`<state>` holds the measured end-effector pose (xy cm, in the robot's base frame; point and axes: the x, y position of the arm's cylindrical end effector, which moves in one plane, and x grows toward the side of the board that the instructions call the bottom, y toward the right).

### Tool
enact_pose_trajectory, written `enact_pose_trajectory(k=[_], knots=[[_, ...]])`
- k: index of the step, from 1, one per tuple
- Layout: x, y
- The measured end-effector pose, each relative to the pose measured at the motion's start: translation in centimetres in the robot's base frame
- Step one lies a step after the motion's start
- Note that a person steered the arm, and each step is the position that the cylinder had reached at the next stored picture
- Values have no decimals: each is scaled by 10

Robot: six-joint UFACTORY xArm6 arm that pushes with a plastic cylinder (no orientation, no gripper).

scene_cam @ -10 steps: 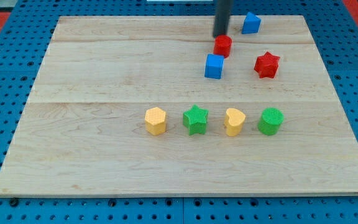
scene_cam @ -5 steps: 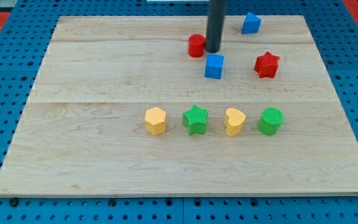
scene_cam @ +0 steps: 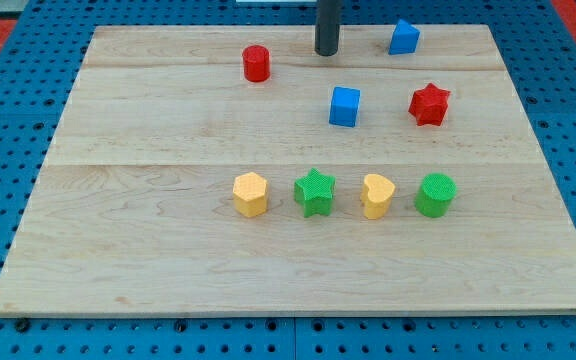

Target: Move the red circle closer to the blue cube

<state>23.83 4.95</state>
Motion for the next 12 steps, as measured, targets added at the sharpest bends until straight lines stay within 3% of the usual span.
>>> enact_pose_trajectory(k=[3,5,6,7,8,10,12], knots=[[15,-93],[81,-98],[53,-112],[53,-169],[81,-178],[98,-163],[111,-94]])
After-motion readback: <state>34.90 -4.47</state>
